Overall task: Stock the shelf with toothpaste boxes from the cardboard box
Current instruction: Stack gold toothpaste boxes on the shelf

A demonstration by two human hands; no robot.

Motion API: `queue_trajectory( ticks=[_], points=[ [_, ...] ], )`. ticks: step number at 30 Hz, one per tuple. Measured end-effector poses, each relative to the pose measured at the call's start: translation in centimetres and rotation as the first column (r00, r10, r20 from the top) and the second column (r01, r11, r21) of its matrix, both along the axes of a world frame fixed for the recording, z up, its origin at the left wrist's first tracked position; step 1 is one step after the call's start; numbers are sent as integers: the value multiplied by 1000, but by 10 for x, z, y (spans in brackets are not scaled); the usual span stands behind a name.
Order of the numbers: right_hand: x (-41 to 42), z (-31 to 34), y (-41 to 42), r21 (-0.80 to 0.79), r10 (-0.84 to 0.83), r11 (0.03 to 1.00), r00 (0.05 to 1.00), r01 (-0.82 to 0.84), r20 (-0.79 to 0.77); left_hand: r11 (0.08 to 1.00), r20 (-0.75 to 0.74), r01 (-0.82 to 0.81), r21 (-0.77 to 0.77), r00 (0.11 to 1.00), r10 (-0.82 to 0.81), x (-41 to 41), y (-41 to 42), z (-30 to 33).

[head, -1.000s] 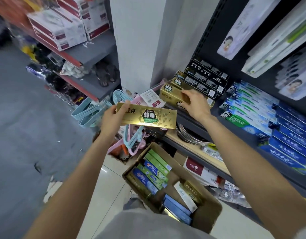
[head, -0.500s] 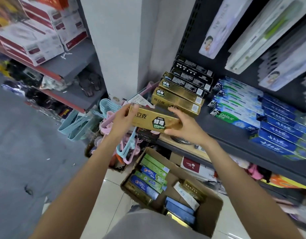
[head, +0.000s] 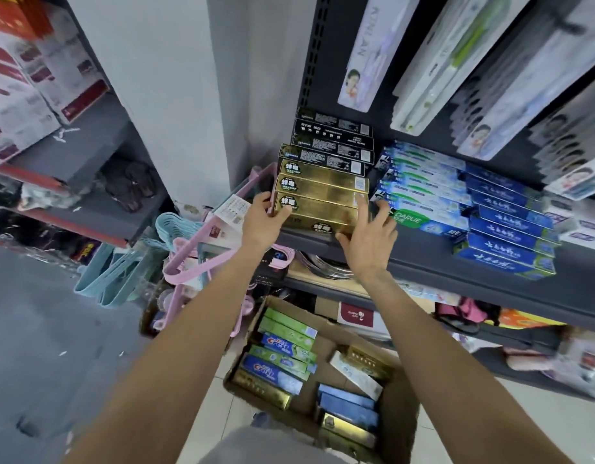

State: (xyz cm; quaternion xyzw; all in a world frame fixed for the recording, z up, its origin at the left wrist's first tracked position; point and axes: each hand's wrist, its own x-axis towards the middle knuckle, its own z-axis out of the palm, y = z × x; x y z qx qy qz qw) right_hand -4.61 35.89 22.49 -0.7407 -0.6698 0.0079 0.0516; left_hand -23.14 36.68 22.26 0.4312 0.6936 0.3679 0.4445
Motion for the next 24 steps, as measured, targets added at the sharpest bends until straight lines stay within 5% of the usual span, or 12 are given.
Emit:
queue_trajectory(
  ticks=[7, 11, 14, 19, 24],
  points=[
    [19, 4, -53, 237, 354, 917, 928, -320, -119, 979, 26, -181, 93, 983, 179, -3, -38, -14],
    [42, -14, -110, -185, 381, 872, 865, -454, -326, 960, 41, -246, 134, 969, 243, -14, -97, -27],
    [61, -39, -142, -492, 412, 712, 865, -501, -285, 976, -60, -208, 67, 975, 212, -16, -143, -49],
    [78, -68, -179, -612, 493, 536, 804, -581, -332, 974, -100, -63, -216, 994, 42, 0, -219, -89],
    [102, -108, -189, -550, 503, 542, 770, -635, -393, 919, -159, 51, -391, 980, -122, 36, -266, -126]
  ],
)
